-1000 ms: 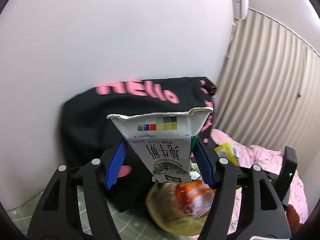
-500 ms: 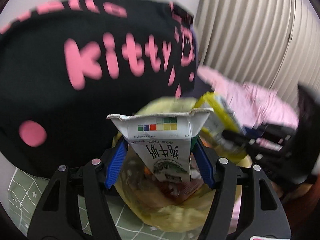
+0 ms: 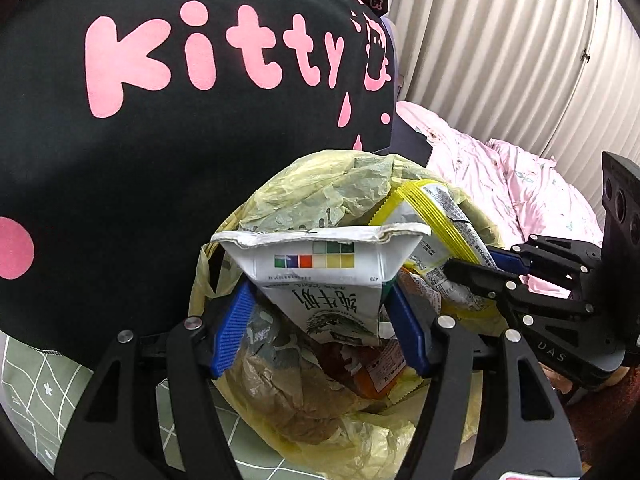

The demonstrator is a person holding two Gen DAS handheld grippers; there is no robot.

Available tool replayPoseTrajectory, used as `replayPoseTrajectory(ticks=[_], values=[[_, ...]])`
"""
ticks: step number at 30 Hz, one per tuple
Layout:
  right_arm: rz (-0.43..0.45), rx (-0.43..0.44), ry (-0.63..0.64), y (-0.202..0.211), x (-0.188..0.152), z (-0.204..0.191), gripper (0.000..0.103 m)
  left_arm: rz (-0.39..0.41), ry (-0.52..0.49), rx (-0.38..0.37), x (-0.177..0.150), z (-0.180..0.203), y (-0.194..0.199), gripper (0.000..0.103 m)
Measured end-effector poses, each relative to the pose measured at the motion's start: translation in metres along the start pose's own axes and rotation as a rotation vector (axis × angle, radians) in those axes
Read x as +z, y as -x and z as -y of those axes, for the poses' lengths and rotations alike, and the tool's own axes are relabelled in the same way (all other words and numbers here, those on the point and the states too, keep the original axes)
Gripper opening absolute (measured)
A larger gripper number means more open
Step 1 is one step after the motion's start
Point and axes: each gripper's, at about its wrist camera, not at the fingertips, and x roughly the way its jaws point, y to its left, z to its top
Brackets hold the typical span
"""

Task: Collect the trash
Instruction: 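Carry the milk carton and yellow wrapper over the bin bag and open both grippers, then move both grippers back to the table toward the paper cup and pink tissue pack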

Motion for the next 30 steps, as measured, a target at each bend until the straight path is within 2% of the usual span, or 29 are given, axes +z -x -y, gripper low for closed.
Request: replayPoseTrajectory(ticks=[4,6,10,16,22,25,30], values=[[0.009,-0.001,-0.012,0.003,-0.001,0.001,0.019,-0.006,0.045,-0.068,0.0,-0.011,0.004,0.062],[0.013,-0.009,-0.01,0.004,-0.002,0.0,0.033,-0.015,0.074,-0.118,-0.001,-0.021,0.011,0.064],[0.022,-0.041,-0.004,0.009,-0.002,-0.002,0.037,0.016,0.094,-0.123,-0.004,-0.027,0.028,0.069],[0.069,-0.057,-0.009,0.027,0.003,-0.009,0.04,0.108,0.177,-0.162,-0.013,-0.044,0.076,0.072],[0.131,-0.034,0.026,0.042,0.016,-0.035,0.04,0.195,0.244,-0.095,-0.04,-0.073,0.125,0.072],[0.155,-0.012,0.055,0.047,0.02,-0.054,0.04,0.223,0.298,-0.029,-0.067,-0.096,0.143,0.072],[0.189,0.082,0.109,0.048,0.03,-0.093,0.04,0.214,0.391,0.109,-0.116,-0.137,0.159,0.072]])
